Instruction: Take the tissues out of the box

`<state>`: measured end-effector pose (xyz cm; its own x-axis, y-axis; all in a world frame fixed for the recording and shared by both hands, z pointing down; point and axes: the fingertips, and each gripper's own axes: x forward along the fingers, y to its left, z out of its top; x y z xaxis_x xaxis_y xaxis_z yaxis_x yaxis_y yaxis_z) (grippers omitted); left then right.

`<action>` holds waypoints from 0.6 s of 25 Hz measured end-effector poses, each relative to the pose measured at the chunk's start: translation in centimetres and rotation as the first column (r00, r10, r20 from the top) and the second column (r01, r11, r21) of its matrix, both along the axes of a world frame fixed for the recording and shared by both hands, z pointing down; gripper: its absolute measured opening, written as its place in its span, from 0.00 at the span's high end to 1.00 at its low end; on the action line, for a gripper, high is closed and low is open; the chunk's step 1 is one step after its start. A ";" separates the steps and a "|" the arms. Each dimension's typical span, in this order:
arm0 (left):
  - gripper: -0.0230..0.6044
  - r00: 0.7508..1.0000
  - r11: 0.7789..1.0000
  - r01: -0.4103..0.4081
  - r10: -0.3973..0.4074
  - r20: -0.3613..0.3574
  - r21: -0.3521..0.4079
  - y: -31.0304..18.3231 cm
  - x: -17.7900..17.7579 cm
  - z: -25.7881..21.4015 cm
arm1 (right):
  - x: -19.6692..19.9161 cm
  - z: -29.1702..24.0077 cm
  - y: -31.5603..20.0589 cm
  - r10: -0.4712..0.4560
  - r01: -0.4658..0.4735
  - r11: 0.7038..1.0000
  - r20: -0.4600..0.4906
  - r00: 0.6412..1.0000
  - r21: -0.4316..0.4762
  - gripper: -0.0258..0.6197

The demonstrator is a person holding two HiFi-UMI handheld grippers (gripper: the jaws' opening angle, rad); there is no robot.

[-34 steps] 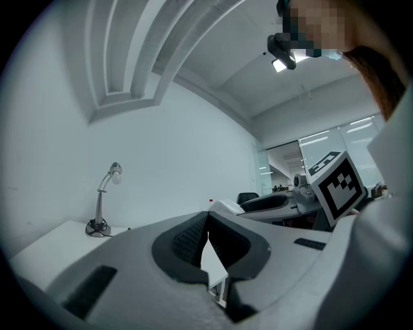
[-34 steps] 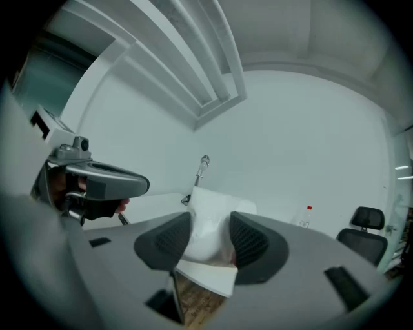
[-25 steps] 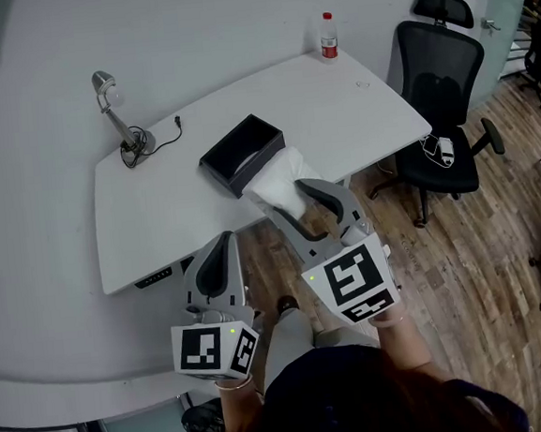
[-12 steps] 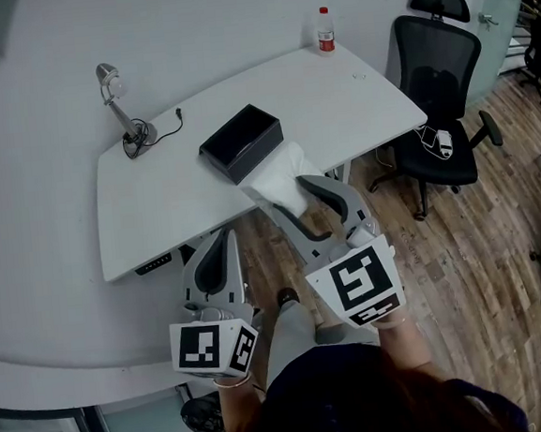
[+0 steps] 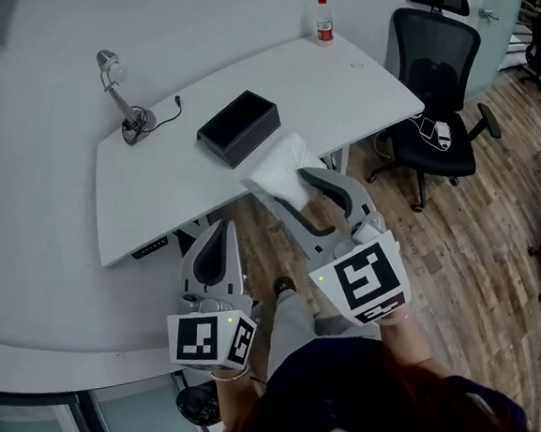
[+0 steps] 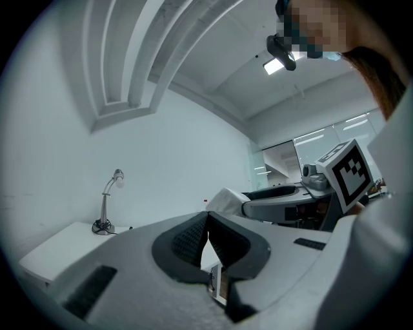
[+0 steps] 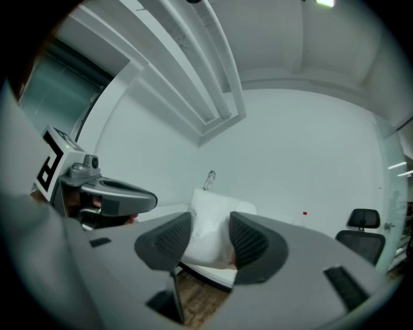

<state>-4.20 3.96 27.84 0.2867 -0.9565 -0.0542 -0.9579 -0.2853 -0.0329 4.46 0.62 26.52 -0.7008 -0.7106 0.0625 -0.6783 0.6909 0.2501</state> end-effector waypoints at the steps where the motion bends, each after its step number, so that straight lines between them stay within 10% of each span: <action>1: 0.92 1.000 1.000 -0.001 0.001 0.002 -0.001 0.1 0.1 0.0 | 0.1 0.0 0.2 -0.001 0.001 1.000 0.001 1.000 0.002 0.65; 15: 0.92 1.000 1.000 -0.024 0.024 0.019 0.017 1.2 2.2 -0.3 | 1.6 -1.0 2.5 -0.017 0.017 0.999 0.021 1.000 0.032 0.66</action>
